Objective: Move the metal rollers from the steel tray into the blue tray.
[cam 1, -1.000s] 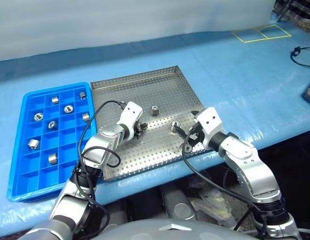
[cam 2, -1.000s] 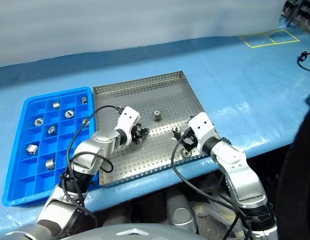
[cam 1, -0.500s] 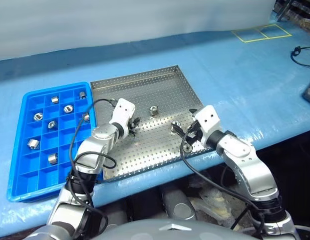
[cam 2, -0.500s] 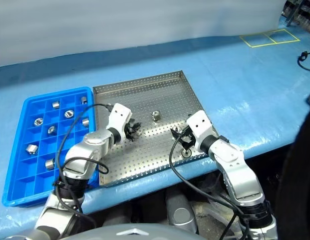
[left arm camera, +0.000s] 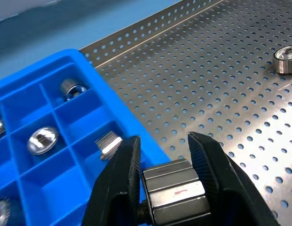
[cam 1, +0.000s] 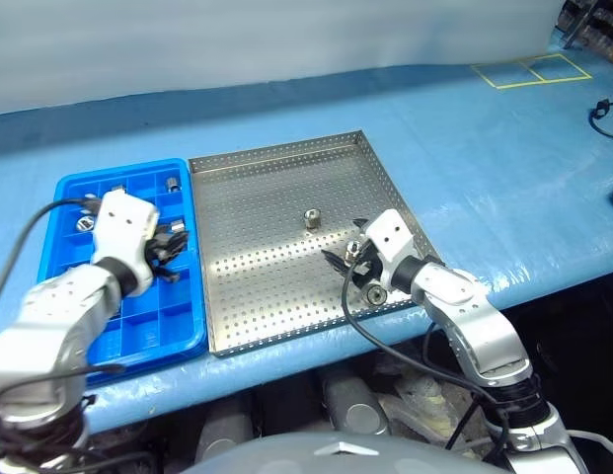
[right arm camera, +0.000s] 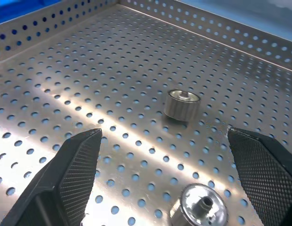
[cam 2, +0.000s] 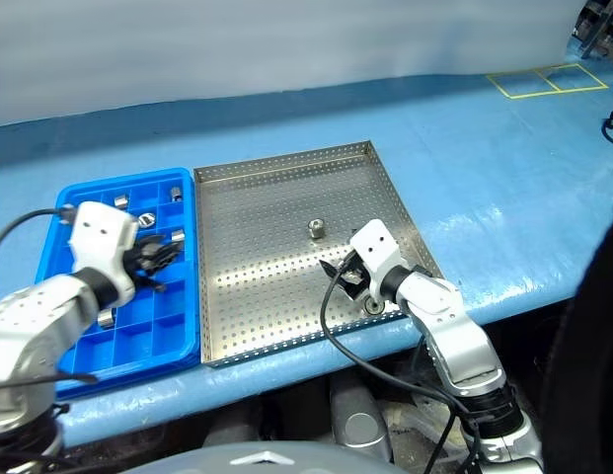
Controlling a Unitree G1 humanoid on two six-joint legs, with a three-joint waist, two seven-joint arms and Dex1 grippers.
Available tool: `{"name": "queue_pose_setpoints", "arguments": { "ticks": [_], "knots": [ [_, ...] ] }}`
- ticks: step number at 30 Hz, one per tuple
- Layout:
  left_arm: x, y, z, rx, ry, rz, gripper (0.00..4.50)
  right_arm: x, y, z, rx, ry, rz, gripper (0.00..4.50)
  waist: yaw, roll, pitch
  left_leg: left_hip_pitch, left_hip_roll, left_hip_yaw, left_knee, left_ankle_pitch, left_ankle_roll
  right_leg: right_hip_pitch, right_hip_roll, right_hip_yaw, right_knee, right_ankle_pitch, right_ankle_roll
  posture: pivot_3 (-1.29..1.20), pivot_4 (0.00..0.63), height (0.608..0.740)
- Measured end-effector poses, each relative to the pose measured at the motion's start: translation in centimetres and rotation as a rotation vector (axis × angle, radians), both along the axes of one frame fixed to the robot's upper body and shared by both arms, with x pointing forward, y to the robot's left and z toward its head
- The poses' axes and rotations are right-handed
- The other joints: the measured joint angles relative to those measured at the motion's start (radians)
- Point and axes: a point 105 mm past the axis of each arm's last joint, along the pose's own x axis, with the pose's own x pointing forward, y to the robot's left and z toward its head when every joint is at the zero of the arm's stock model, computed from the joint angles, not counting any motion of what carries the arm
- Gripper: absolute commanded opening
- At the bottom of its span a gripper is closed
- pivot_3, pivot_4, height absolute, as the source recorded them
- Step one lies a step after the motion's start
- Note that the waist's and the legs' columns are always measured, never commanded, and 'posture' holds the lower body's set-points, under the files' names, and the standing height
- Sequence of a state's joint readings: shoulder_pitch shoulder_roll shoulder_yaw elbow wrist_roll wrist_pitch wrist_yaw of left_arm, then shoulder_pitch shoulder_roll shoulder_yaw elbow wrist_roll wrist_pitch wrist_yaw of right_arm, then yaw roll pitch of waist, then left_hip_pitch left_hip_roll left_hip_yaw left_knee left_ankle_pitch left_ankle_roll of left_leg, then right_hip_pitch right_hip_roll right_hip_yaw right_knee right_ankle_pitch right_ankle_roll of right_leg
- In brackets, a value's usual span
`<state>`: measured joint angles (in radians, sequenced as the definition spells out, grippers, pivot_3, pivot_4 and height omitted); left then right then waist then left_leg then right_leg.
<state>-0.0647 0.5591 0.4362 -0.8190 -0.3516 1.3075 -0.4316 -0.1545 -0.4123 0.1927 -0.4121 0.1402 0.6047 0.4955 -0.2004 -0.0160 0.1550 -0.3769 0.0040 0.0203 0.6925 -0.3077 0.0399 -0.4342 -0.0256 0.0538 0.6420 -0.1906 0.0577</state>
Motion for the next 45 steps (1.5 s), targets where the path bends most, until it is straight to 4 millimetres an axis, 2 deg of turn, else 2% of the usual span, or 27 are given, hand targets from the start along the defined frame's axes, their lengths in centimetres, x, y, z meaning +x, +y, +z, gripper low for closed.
{"name": "queue_pose_setpoints", "arguments": {
  "ticks": [4,8,12,16,24,37,45],
  "knots": [
    [-2.0,3.5,1.0,-0.031,0.010,0.113,1.30,-0.1,0.7,-0.6,0.005,0.024,0.029,4.50,0.030,0.000,0.000,0.000,0.000,0.000,0.000,0.000,-0.001,0.000,0.000,-0.001,0.000,0.000,-0.001,-0.11,0.150,0.740],
    [-5.1,6.2,0.2,-0.020,0.098,0.207,1.30,-0.1,1.1,-1.0,0.009,0.039,0.054,4.50,0.057,-0.001,0.000,0.000,0.001,0.000,0.000,0.000,-0.001,-0.001,-0.001,-0.003,0.000,-0.002,-0.003,-0.05,0.150,0.740],
    [-6.4,6.6,0.1,-0.027,0.108,0.219,1.30,0.0,1.7,-1.2,0.012,0.046,0.083,4.50,0.104,-0.003,0.000,0.000,0.001,-0.001,0.000,0.001,-0.002,-0.001,-0.003,-0.006,0.001,-0.005,-0.010,-0.03,0.150,0.740],
    [-7.9,6.4,-1.4,-0.047,0.168,0.225,1.30,0.0,2.5,-1.1,0.015,0.049,0.118,4.50,0.135,-0.003,-0.001,0.001,0.001,-0.001,-0.001,0.001,-0.003,0.000,-0.004,-0.008,0.001,-0.005,-0.012,-0.03,0.150,0.740],
    [-8.1,6.9,-2.2,-0.030,0.176,0.251,1.30,0.1,2.3,-1.1,0.000,0.045,0.124,4.50,0.158,-0.004,-0.001,0.001,0.001,-0.003,-0.001,0.001,-0.003,0.001,-0.004,-0.010,0.001,-0.005,-0.013,-0.04,0.150,0.740],
    [-6.7,7.0,-4.7,-0.045,0.220,0.272,1.30,0.0,2.1,-1.1,-0.005,0.046,0.117,4.50,0.158,-0.005,-0.002,0.001,0.002,-0.003,-0.001,0.001,-0.004,0.002,-0.004,-0.010,0.001,-0.005,-0.014,-0.07,0.150,0.740],
    [-5.7,7.6,-4.0,-0.010,0.164,0.303,3.91,0.0,1.8,-1.2,-0.011,0.047,0.105,4.50,0.155,-0.005,-0.002,0.001,0.002,-0.003,-0.001,0.001,-0.004,0.002,-0.004,-0.010,0.001,-0.005,-0.014,-0.07,0.150,0.740]
  ]
}}
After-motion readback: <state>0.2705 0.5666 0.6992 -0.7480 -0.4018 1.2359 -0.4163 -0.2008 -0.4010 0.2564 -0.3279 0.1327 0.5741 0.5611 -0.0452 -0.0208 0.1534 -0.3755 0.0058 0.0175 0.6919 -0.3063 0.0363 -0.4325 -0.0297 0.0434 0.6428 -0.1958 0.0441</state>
